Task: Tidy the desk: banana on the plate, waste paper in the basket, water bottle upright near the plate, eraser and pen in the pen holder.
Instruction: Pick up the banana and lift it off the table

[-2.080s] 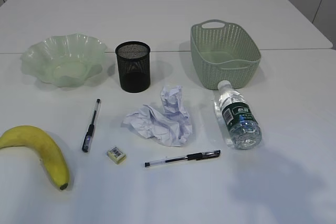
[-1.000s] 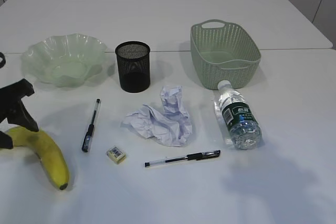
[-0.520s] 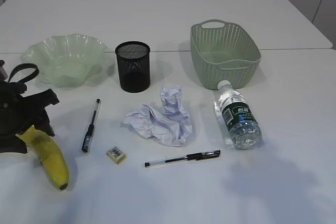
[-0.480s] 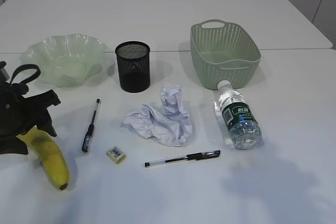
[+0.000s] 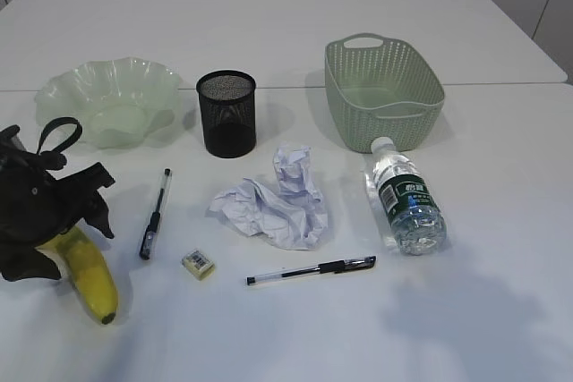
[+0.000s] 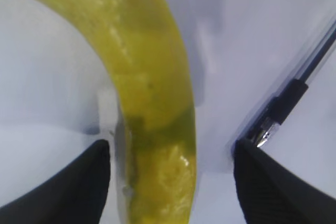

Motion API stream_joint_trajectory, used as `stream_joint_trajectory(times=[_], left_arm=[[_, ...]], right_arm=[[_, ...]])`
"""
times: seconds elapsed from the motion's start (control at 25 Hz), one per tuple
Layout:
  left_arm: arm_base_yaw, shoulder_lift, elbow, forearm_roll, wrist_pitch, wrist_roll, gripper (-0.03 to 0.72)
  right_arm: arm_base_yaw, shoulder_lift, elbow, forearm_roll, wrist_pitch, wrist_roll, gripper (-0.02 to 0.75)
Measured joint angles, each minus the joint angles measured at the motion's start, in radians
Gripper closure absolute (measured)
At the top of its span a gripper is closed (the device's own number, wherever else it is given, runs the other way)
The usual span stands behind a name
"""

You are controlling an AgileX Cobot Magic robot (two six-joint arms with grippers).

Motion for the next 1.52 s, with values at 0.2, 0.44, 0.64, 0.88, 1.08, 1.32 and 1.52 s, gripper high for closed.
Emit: stream_joint_trajectory(times=[0.2, 0.44, 0.64, 0.88, 1.08, 1.32, 1.52], left_arm=[[0.0, 0.029, 0.0, 0.0, -0.027, -0.006, 0.165], [0.0, 0.056, 0.0, 0.002, -0.048, -0.006, 0.167], [0.0, 0.06, 0.0, 0.004, -0.058, -0.006, 0.2], [0.0, 0.06, 0.0, 0.016, -0.072, -0.008, 0.323], [-0.001, 0.06, 0.0, 0.032, -0.072, -0.008, 0.363], [-0.001, 0.079, -0.005, 0.05, -0.06, -0.01, 0.334], [-0.001, 0.079, -0.005, 0.051, -0.058, -0.01, 0.365]], right_arm=[[0.0, 0.0, 0.0, 0.001, 0.0, -0.002, 0.182], [0.0, 0.0, 0.0, 0.002, 0.0, -0.006, 0.182], [0.0, 0.0, 0.0, 0.002, 0.0, -0.006, 0.182], [0.0, 0.0, 0.0, 0.002, 0.0, -0.008, 0.182], [0.0, 0.0, 0.0, 0.002, 0.0, -0.008, 0.182], [0.0, 0.0, 0.0, 0.002, 0.0, -0.008, 0.182], [0.0, 0.0, 0.0, 0.002, 0.0, -0.01, 0.183]])
